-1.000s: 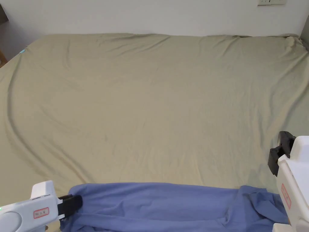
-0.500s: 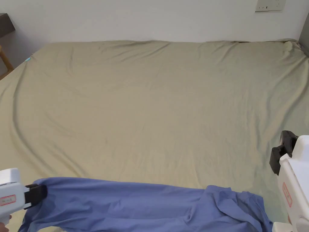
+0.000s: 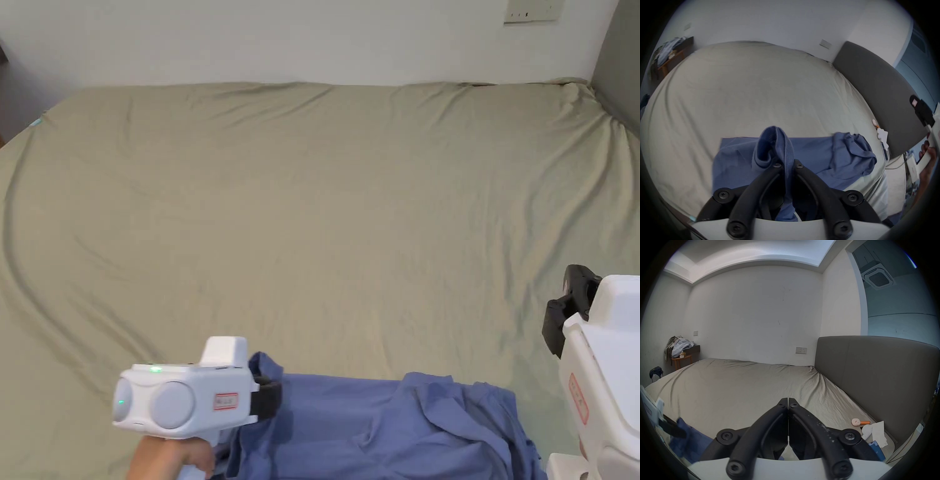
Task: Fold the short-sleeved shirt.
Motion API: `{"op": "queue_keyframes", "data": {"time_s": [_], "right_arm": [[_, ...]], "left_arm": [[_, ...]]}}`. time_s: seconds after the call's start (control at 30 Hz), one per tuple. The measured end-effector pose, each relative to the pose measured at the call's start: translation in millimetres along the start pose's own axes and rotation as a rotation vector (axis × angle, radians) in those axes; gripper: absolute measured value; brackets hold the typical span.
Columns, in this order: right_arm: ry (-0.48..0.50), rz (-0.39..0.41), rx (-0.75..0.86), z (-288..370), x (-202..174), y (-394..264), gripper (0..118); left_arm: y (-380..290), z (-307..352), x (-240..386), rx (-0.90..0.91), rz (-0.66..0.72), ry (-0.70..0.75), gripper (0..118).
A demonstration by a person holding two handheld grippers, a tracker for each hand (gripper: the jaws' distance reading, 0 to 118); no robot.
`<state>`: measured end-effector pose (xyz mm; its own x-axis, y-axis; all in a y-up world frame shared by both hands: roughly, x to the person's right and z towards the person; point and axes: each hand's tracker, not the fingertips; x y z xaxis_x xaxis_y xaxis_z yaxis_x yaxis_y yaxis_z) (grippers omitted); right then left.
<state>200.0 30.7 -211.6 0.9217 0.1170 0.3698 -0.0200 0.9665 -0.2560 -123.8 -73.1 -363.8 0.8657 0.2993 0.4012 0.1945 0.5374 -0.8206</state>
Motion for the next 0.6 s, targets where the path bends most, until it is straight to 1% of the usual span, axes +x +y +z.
{"op": "queue_keyframes", "data": {"time_s": [0.1,0.17,0.2,0.23,0.27,0.3,0.37,0.4,0.43,0.47,0.5,0.57,0.6], "right_arm": [[-0.014,-0.005,0.000,0.9,6.3,-1.0,2],[-0.019,-0.005,-0.005,1.4,9.5,-1.5,2],[-0.021,-0.005,-0.004,1.9,10.7,-1.9,2],[-0.022,-0.005,-0.005,2.5,12.0,-1.9,2],[-0.025,-0.005,-0.005,3.2,13.2,-2.0,2],[-0.026,-0.006,-0.004,3.6,14.2,-2.3,2],[-0.028,-0.007,-0.004,3.6,15.4,-2.5,2],[-0.028,-0.008,-0.005,3.6,15.9,-2.4,2],[-0.029,-0.009,-0.006,3.5,16.0,-2.4,2],[-0.029,-0.009,-0.006,3.6,16.3,-2.4,2],[-0.029,-0.009,-0.006,3.7,16.4,-2.3,2],[-0.029,-0.009,-0.005,4.0,16.3,-2.0,2],[-0.027,-0.009,-0.005,4.1,16.0,-2.0,2]], "left_arm": [[-4.5,-27.5,16.4,-0.042,-0.005,-0.014,7],[-8.4,-43.5,20.6,-0.077,-0.009,0.008,7],[-10.2,-47.9,20.8,-0.077,-0.008,0.021,8],[-12.6,-49.1,22.8,-0.076,-0.001,0.017,12],[-13.8,-48.2,21.7,-0.069,0.024,-0.006,26],[-14.0,-46.2,21.2,-0.053,0.051,-0.049,49],[-14.1,-38.2,23.1,-0.026,0.070,-0.107,111],[-13.7,-31.9,23.9,-0.004,0.069,-0.116,118],[-12.4,-22.4,22.9,0.054,0.072,-0.121,118],[-10.2,-15.4,21.3,0.081,0.067,-0.125,114],[-8.4,-7.1,22.4,0.103,0.070,-0.115,113],[-6.0,10.3,16.4,0.181,0.076,-0.084,113],[-6.9,19.7,12.4,0.231,0.078,-0.061,111]]}}
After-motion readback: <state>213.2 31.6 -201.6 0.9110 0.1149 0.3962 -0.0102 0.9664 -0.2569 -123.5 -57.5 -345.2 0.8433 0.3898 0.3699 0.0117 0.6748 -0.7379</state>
